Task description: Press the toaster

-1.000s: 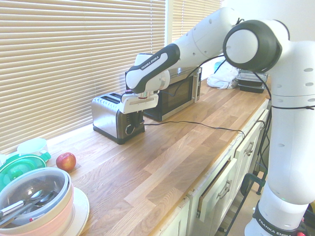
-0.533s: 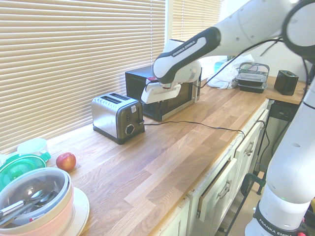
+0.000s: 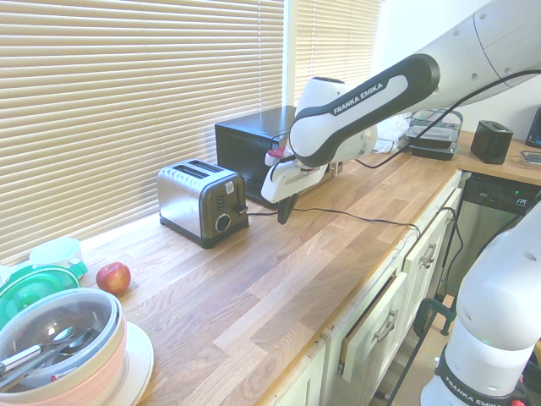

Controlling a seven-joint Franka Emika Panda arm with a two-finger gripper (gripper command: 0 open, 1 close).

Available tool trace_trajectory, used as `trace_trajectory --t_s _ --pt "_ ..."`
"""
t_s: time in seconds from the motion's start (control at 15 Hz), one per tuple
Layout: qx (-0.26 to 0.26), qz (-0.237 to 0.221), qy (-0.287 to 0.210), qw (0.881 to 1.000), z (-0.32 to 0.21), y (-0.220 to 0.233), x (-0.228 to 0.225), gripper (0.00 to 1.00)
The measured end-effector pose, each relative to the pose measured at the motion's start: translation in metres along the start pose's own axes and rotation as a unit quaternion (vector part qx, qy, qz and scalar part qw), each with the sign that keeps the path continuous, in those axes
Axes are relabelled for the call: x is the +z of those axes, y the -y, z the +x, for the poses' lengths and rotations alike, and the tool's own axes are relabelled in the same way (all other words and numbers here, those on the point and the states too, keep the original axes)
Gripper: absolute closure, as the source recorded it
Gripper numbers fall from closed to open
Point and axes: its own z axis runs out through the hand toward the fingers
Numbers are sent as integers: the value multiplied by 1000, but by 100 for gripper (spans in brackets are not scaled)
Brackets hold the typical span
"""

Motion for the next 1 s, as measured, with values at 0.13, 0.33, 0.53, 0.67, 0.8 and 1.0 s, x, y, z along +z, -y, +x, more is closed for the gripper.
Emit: trace_trajectory --t_s 0.13,0.33,0.53,0.67,0.8,1.0 --pt "-12 -21 12 1000 -6 1 4 100" --pt "-14 -38 16 999 -12 2 6 0" --pt "-27 -64 23 997 -22 10 6 0" --pt "-35 -87 28 995 -28 20 8 0" --pt "-37 -93 33 994 -26 26 13 0" --pt "-31 -95 39 994 -17 27 16 0"
